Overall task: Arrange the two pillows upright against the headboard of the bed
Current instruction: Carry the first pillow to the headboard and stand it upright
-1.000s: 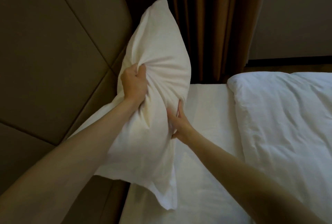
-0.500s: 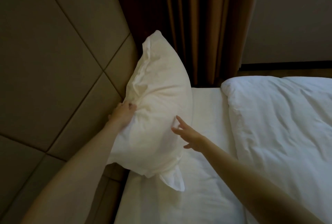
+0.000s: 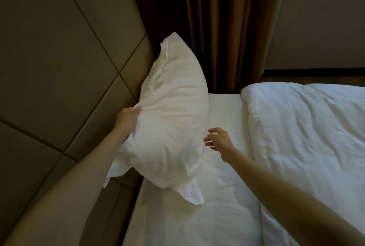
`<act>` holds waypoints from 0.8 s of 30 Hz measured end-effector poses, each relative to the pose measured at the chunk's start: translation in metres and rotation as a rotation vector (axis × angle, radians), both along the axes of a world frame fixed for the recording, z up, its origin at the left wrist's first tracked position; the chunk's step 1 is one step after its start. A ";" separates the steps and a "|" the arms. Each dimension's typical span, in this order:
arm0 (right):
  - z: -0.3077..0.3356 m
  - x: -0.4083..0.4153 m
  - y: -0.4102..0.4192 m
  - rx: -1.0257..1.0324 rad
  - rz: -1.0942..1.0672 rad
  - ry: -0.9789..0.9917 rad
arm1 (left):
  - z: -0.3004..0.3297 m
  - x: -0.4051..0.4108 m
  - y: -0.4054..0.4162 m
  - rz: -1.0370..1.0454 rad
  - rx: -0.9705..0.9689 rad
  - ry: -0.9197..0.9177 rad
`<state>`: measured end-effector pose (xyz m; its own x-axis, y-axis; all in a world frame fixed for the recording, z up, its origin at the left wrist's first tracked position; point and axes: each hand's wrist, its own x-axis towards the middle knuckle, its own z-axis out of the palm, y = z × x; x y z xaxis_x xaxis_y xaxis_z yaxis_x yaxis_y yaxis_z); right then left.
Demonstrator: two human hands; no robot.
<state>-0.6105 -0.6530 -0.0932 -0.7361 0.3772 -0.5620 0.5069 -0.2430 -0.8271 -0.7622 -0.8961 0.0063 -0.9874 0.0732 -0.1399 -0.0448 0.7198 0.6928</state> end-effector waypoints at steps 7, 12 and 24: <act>0.008 0.016 0.013 0.103 0.010 -0.029 | -0.020 0.031 -0.022 0.012 -0.505 0.128; 0.011 0.018 0.006 0.085 0.044 -0.024 | -0.019 0.045 -0.018 -0.079 -0.719 0.187; -0.083 0.037 -0.055 -0.140 0.119 -0.369 | -0.050 0.065 -0.047 -0.217 -0.886 0.261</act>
